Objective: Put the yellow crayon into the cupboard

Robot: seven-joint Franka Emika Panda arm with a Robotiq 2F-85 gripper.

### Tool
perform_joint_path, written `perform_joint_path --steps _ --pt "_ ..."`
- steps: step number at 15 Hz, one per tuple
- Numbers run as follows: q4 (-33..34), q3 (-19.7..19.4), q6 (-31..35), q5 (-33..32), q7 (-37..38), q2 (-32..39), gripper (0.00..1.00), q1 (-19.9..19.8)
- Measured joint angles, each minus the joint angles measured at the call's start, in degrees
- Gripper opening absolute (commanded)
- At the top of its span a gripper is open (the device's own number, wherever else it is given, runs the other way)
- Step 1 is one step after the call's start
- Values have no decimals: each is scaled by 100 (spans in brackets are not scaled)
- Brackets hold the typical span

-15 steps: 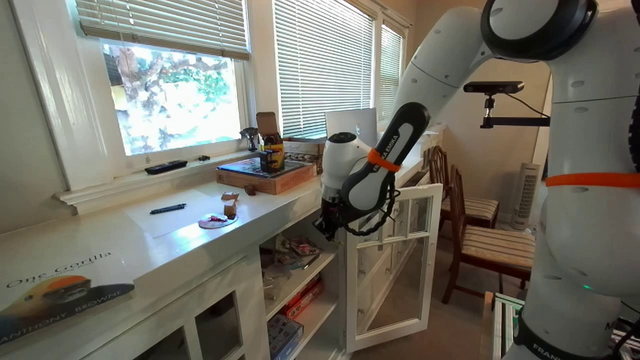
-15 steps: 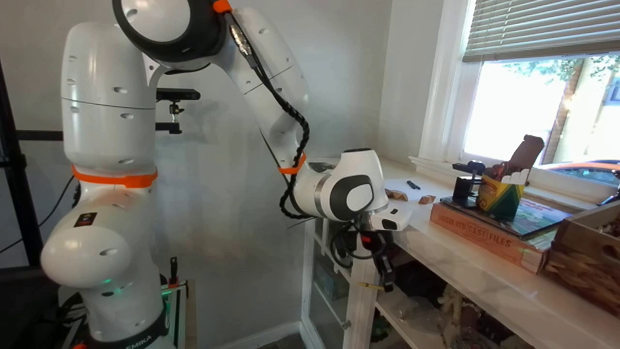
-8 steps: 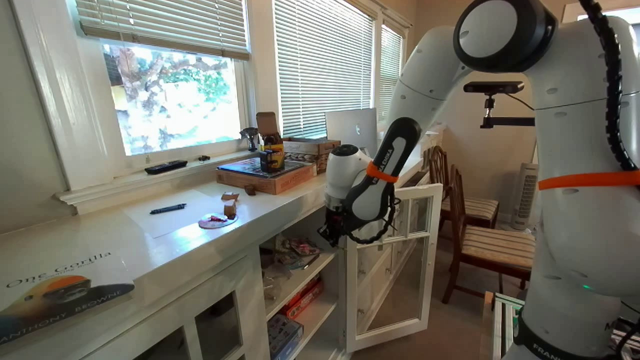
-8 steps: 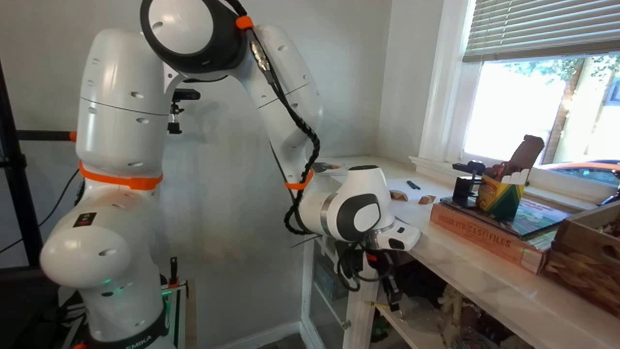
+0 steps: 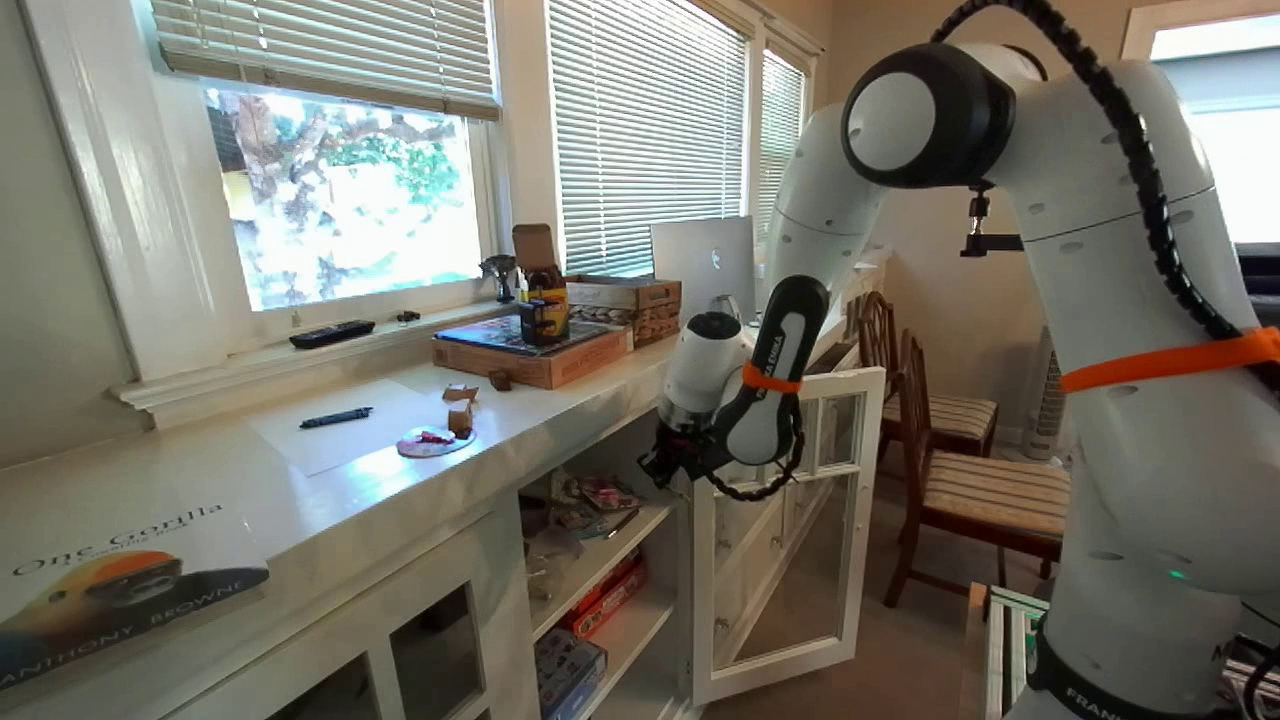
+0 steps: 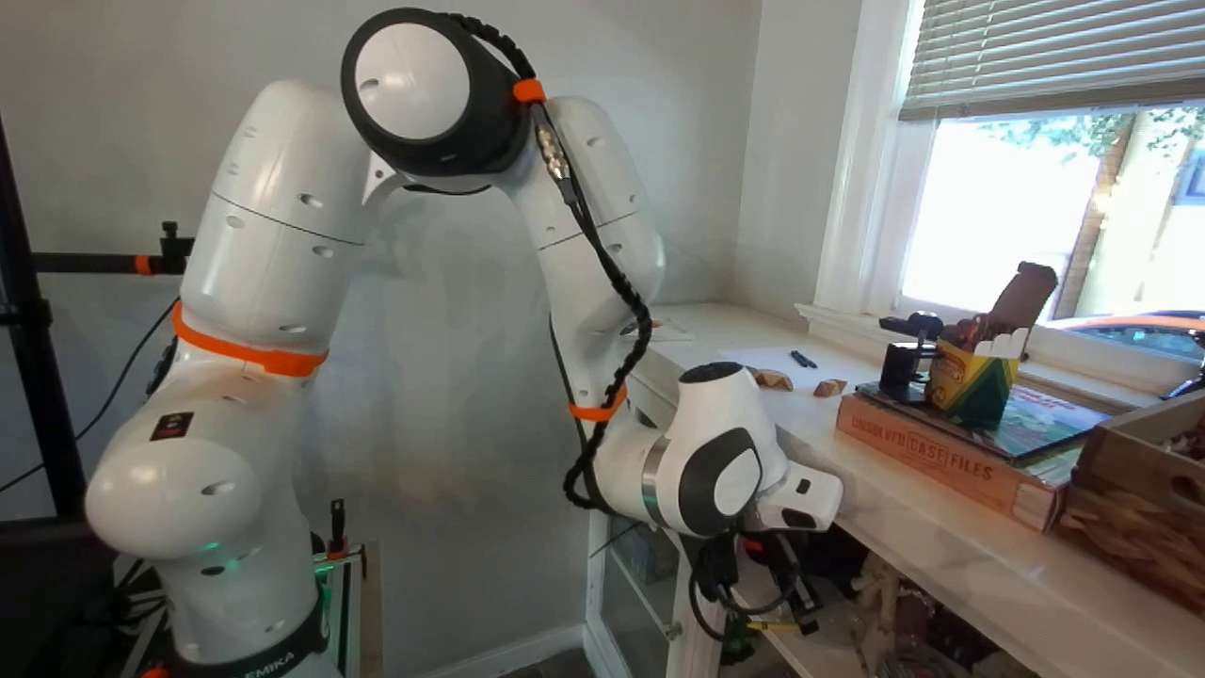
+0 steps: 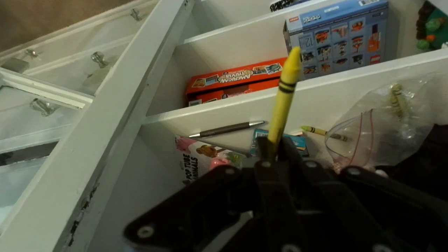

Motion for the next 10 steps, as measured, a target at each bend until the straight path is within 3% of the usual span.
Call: perform_joint_path --steps 6,9,10 --pt "106 -259 819 447 527 610 3 249" --pt "103 81 1309 763 918 905 3 75" --pt "85 370 1500 1122 821 989 3 -120"
